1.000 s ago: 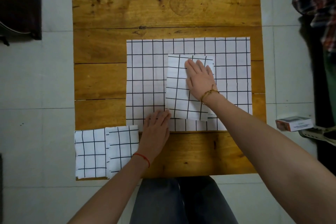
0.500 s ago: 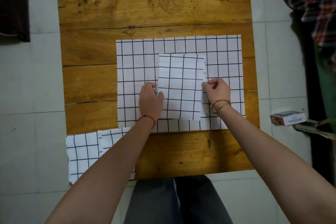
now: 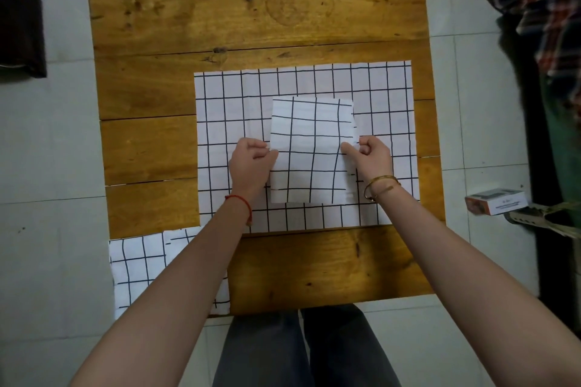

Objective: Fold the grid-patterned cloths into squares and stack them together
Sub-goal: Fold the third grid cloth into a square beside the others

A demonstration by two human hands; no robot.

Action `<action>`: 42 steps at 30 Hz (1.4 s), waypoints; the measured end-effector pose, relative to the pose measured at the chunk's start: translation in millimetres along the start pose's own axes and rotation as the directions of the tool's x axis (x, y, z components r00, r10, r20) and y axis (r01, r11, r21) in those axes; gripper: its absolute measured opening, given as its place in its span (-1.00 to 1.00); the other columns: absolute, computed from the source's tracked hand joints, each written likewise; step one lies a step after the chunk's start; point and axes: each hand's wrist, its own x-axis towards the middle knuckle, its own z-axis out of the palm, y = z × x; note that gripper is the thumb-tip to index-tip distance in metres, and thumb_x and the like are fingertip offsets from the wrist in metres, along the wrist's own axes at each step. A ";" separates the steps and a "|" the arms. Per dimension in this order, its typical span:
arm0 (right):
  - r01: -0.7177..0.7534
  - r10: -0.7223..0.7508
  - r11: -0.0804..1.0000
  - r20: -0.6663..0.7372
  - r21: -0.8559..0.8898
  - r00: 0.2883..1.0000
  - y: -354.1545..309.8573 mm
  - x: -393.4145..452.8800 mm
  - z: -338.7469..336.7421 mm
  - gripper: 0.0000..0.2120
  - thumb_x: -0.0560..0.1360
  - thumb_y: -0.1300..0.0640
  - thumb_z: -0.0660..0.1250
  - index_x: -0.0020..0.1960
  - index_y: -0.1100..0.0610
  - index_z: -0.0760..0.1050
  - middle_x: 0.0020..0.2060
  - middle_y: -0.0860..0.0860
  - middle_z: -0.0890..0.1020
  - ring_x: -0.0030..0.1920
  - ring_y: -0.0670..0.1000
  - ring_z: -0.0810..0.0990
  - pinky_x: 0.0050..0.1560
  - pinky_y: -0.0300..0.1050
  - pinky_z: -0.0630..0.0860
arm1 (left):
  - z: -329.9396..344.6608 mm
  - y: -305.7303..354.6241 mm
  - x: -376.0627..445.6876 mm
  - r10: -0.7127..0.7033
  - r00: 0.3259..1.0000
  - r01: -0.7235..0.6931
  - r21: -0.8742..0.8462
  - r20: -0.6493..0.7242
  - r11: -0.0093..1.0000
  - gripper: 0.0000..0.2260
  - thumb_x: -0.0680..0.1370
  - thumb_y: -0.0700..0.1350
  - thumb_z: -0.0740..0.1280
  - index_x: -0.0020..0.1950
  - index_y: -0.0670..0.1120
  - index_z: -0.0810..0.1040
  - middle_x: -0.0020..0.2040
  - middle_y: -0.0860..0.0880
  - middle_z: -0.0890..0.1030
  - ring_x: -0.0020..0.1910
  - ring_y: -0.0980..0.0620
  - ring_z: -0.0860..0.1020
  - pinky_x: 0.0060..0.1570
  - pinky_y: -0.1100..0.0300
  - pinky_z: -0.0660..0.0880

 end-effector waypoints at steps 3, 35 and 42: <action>0.043 -0.044 0.996 0.007 0.084 0.999 -1.9 -4.3 -3.5 -0.67 0.42 0.14 0.45 0.10 0.13 0.38 -0.38 -0.09 0.27 -0.37 -0.11 0.28 -0.12 -0.29 0.40 | -8.8 4.1 -2.2 0.062 0.996 -0.060 -0.034 0.058 0.998 -0.68 0.44 -0.14 0.45 0.17 -0.04 0.52 -0.10 -0.01 0.68 -0.01 0.07 0.63 0.00 0.31 0.55; 0.272 -0.241 0.887 0.127 -0.374 0.962 -18.3 11.8 1.7 -0.68 0.50 0.10 0.31 0.20 0.20 0.42 0.08 0.12 0.50 0.11 0.11 0.45 0.15 -0.08 0.39 | -5.1 4.2 0.8 0.241 0.949 -0.295 0.313 0.201 0.903 -0.58 0.51 -0.18 0.38 0.35 -0.11 0.42 0.25 -0.04 0.49 0.21 0.06 0.45 0.22 0.23 0.40; 0.618 -0.557 0.441 0.342 -0.651 0.757 -17.9 -9.0 32.5 -0.62 0.47 0.17 0.19 0.28 0.16 0.41 0.23 0.07 0.47 0.25 0.13 0.39 0.22 -0.02 0.37 | -1.4 -21.0 -11.9 0.387 0.869 -0.494 0.479 0.309 0.726 -0.48 0.52 -0.29 0.29 0.48 -0.16 0.29 0.43 -0.09 0.35 0.42 -0.04 0.31 0.43 0.16 0.24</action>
